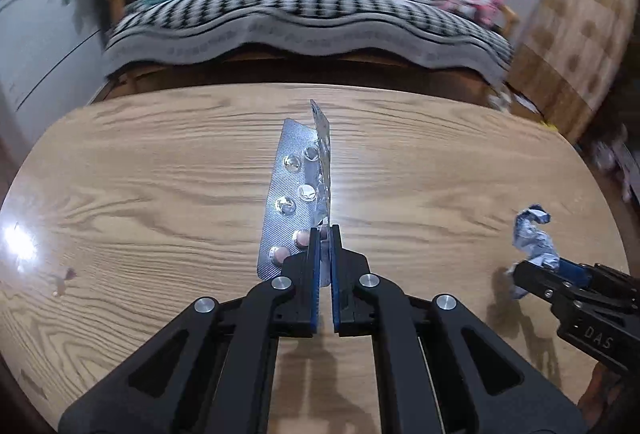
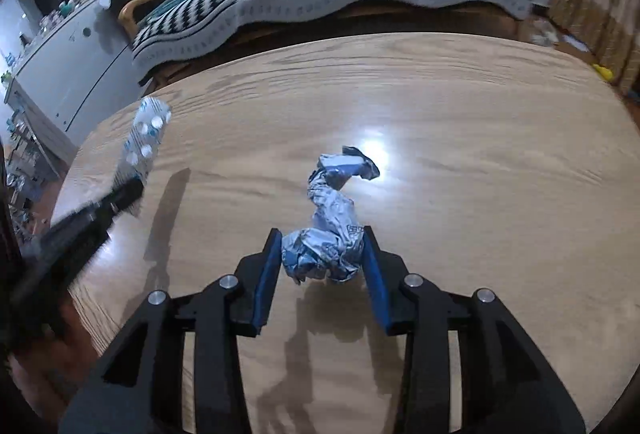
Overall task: Collect trash
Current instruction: 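Carry blister pack and foil wrapper over the black bin, then open both tools over the bin to drop blister pack and foil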
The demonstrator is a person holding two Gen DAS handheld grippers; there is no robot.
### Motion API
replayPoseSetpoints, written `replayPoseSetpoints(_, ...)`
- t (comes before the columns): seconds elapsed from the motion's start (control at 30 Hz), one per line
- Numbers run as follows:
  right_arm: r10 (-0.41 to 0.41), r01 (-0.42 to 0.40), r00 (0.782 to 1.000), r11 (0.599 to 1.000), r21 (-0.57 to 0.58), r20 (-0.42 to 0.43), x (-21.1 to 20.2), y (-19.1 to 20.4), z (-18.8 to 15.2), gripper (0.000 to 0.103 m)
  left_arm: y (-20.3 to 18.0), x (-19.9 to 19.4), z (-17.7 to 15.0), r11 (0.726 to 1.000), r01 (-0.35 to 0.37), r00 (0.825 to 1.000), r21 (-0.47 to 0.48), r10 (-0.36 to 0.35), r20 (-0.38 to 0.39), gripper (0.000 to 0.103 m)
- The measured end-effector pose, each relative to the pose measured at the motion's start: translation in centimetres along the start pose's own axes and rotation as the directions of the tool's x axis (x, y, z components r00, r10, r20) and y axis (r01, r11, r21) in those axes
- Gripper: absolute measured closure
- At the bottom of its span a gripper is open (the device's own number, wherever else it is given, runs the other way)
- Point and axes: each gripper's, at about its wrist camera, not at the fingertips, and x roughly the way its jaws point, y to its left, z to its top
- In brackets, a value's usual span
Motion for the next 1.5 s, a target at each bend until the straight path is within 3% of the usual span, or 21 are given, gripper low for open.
replayPoseSetpoints(0.2,-0.145,0.139,0.987,0.987,0.081,0.066,-7.1,-11.8,-6.2,0.063,-10.7,-2.9,-1.9,0.983,0.118,0.993,0.139,-0.12,0.005,0.1)
replayPoseSetpoints(0.37,-0.252,0.227,0.962,0.953,0.203,0.108,-13.4,-21.9,-11.8,0.063,-21.6,-5.9,-4.8,0.94,0.213,0.975,0.265,-0.222,0.003,0.1)
replayPoseSetpoints(0.6,-0.365,0.297,0.924,0.87,0.393,0.11,-20.4,-34.5,-19.0,0.063,-34.4,-9.0,-10.0,0.85,0.342,0.933,0.4,-0.359,-0.034,0.1)
replayPoseSetpoints(0.77,-0.395,0.32,0.917,0.806,0.499,0.05,-22.3,-41.7,-24.0,0.063,-42.0,-10.5,-14.8,0.749,0.438,0.885,0.497,-0.456,-0.093,0.1)
replayPoseSetpoints(0.9,-0.394,0.342,0.919,0.763,0.548,-0.024,-22.4,-45.5,-26.5,0.063,-46.1,-10.7,-17.6,0.685,0.484,0.858,0.545,-0.494,-0.141,0.1)
replayPoseSetpoints(0.97,-0.387,0.342,0.921,0.753,0.562,-0.042,-22.5,-46.7,-27.4,0.063,-47.3,-10.6,-18.5,0.666,0.495,0.851,0.558,-0.501,-0.157,0.1)
replayPoseSetpoints(1.07,-0.366,0.338,0.928,0.747,0.572,-0.072,-22.2,-48.3,-28.3,0.062,-48.7,-10.1,-19.2,0.645,0.502,0.847,0.575,-0.501,-0.177,0.1)
replayPoseSetpoints(1.33,-0.357,0.342,0.93,0.742,0.577,-0.093,-21.3,-48.6,-28.2,0.061,-51.3,-8.7,-19.1,0.625,0.52,0.838,0.582,-0.503,-0.21,0.1)
replayPoseSetpoints(1.4,-0.356,0.34,0.93,0.742,0.578,-0.089,-21.5,-48.8,-28.1,0.055,-51.9,-8.6,-19.5,0.619,0.528,0.834,0.581,-0.506,-0.219,0.1)
replayPoseSetpoints(1.47,-0.363,0.343,0.928,0.739,0.58,-0.086,-21.5,-48.9,-27.9,0.037,-52.5,-8.5,-19.7,0.614,0.534,0.831,0.581,-0.507,-0.228,0.1)
replayPoseSetpoints(1.5,-0.37,0.345,0.925,0.737,0.581,-0.081,-21.7,-48.9,-28.0,0.037,-52.7,-8.0,-19.3,0.61,0.538,0.829,0.582,-0.508,-0.234,0.1)
